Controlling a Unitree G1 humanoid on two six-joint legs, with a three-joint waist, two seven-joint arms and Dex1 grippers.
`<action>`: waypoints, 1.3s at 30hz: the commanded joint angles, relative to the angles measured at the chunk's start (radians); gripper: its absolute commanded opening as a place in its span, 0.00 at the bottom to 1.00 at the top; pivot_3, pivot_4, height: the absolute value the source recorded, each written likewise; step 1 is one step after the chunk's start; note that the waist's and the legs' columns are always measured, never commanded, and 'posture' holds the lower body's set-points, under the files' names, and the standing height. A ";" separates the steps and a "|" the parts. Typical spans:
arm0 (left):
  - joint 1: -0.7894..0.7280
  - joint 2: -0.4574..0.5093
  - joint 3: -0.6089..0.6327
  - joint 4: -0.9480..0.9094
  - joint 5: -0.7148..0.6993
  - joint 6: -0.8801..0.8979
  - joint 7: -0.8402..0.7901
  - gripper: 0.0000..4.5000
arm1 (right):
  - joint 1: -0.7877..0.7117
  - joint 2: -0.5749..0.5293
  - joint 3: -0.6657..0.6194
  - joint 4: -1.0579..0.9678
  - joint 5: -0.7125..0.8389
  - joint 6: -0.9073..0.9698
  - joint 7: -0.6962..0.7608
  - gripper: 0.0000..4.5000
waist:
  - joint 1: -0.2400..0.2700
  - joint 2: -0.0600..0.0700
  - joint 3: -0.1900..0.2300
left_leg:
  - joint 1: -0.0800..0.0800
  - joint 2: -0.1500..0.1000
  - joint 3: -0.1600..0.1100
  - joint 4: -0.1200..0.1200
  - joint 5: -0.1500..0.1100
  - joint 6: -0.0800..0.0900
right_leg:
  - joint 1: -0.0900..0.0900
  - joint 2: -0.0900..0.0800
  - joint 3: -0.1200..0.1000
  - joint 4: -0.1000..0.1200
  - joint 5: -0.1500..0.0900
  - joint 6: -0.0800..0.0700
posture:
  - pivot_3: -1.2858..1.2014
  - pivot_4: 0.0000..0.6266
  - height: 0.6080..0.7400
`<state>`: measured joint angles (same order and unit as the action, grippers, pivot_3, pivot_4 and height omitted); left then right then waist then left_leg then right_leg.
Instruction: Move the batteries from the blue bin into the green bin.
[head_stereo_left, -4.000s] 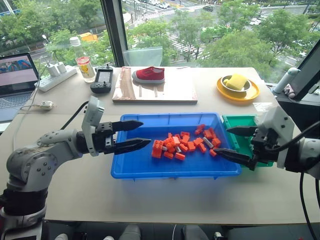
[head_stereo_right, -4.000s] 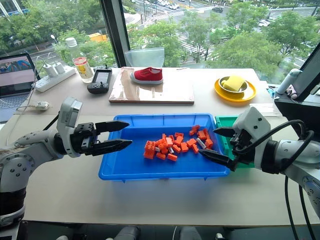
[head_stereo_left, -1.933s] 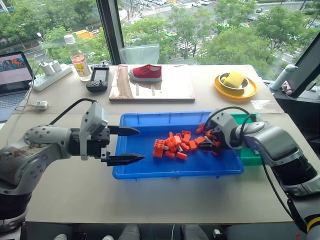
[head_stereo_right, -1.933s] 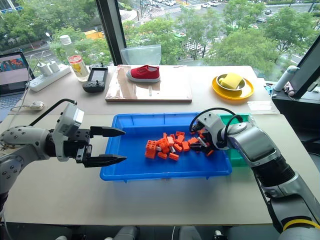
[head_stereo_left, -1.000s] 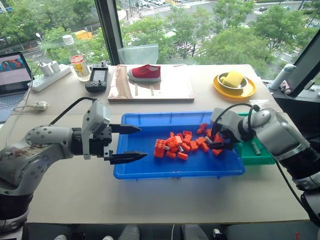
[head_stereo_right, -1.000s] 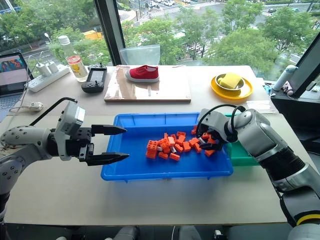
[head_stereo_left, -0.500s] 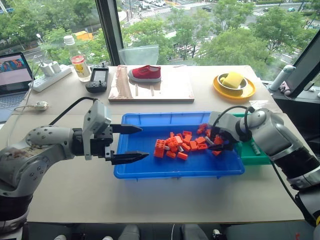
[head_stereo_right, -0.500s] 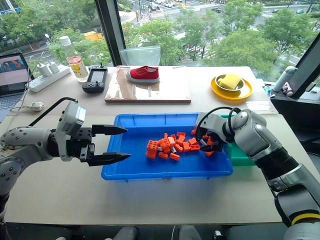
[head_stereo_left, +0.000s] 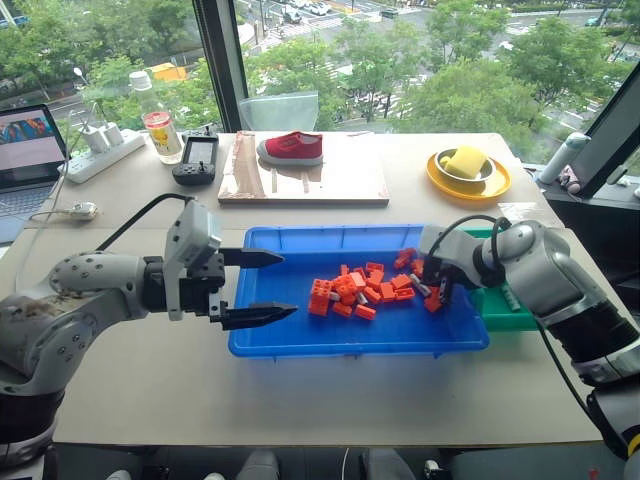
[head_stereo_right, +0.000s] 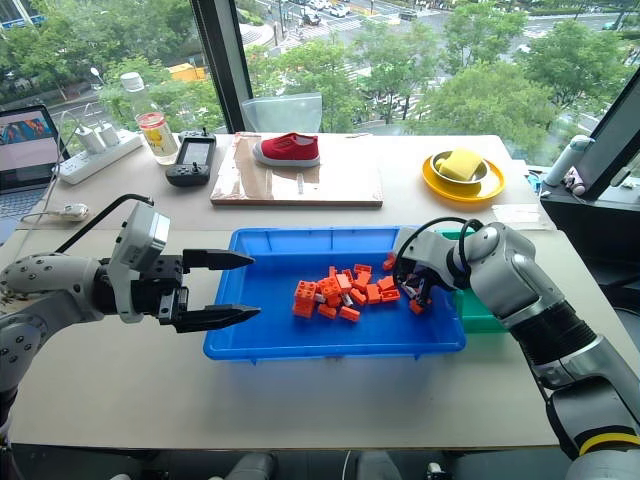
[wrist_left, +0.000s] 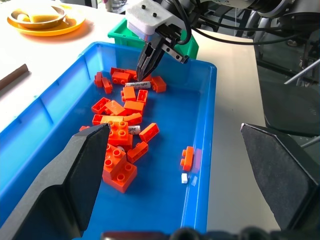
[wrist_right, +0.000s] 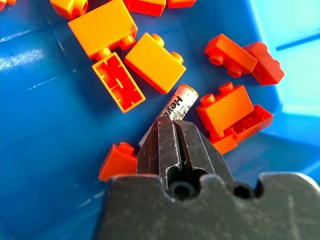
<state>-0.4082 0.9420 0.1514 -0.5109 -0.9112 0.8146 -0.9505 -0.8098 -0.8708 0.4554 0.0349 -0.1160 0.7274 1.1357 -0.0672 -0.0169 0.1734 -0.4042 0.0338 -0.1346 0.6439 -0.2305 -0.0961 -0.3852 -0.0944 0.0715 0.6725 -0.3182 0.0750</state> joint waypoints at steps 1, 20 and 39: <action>0.006 0.007 0.031 -0.027 -0.015 -0.004 0.000 1.00 | 0.034 0.011 0.014 0.006 0.001 0.021 0.027 0.01 | 0.000 0.000 0.000 | 0.000 0.000 0.000 0.000 0.000 0.000 | 0.000 0.000 0.000 0.000 0.000 0.000 | 0.52 0.24 1.00; 0.020 0.002 0.030 -0.023 -0.010 -0.010 0.000 1.00 | -0.013 0.100 0.061 0.210 -0.073 -0.070 0.075 0.85 | -0.002 -0.010 -0.006 | 0.014 0.001 0.000 -0.002 -0.001 0.001 | 0.016 0.000 0.000 -0.005 0.000 0.000 | 0.52 0.24 1.00; 0.008 -0.022 0.017 -0.029 -0.012 -0.003 0.023 1.00 | -0.120 0.181 0.136 0.453 -0.207 -0.244 0.237 0.85 | 0.004 -0.011 -0.007 | 0.025 0.001 0.000 -0.003 -0.002 0.002 | 0.028 0.001 -0.001 -0.010 0.000 0.000 | 0.52 0.24 1.00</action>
<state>-0.3854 0.9207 0.1561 -0.5130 -0.9095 0.8141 -0.9306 -0.9738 -0.7076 0.5421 0.4231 -0.3075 0.4836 1.3374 -0.0633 -0.0279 0.1667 -0.3790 0.0347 -0.1349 0.6410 -0.2322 -0.0936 -0.3567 -0.0936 0.0708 0.6629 -0.3184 0.0753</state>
